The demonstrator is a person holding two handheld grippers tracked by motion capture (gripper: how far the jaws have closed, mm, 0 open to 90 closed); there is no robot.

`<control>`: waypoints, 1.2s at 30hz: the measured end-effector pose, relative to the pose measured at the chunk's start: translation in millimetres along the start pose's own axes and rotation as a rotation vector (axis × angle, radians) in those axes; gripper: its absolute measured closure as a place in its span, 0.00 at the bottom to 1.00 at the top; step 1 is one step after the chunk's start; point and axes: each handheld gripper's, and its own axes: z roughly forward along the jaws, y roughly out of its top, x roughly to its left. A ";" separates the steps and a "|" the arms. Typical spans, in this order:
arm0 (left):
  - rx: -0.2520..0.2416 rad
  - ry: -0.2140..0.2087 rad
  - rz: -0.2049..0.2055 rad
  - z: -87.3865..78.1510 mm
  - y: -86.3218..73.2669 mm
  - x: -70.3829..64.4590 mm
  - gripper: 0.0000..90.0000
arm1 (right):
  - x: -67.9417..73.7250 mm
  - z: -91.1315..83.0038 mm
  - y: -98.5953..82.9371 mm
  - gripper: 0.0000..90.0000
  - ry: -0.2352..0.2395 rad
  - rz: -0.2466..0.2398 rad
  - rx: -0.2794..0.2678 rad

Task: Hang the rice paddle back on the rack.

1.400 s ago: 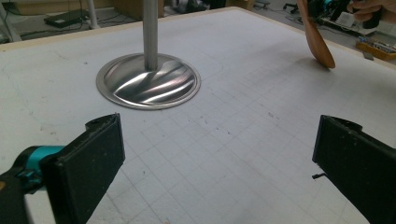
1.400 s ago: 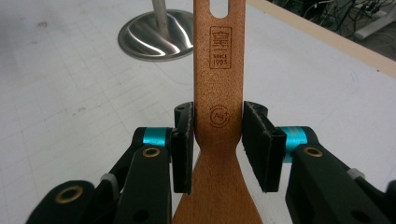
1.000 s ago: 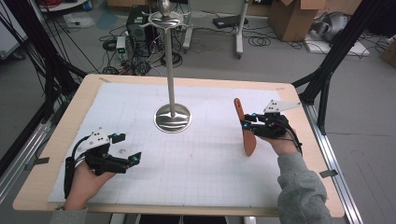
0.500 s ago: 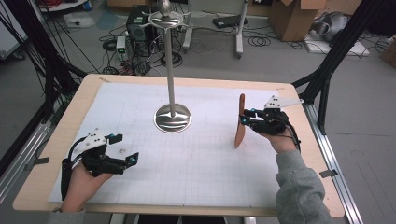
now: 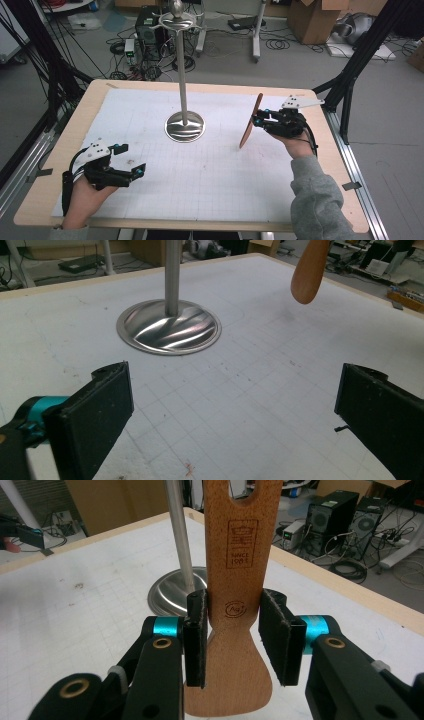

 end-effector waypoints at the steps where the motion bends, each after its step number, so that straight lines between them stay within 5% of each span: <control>1: -0.001 0.002 0.000 -0.5 0.0 0.1 0.03 | 0.6 0.3 1.6 0.72 0.001 0.004 0.004; 36: -0.012 -0.004 -0.021 -6.2 -2.7 2.1 0.03 | 15.3 11.2 66.1 0.72 0.056 -0.029 -0.038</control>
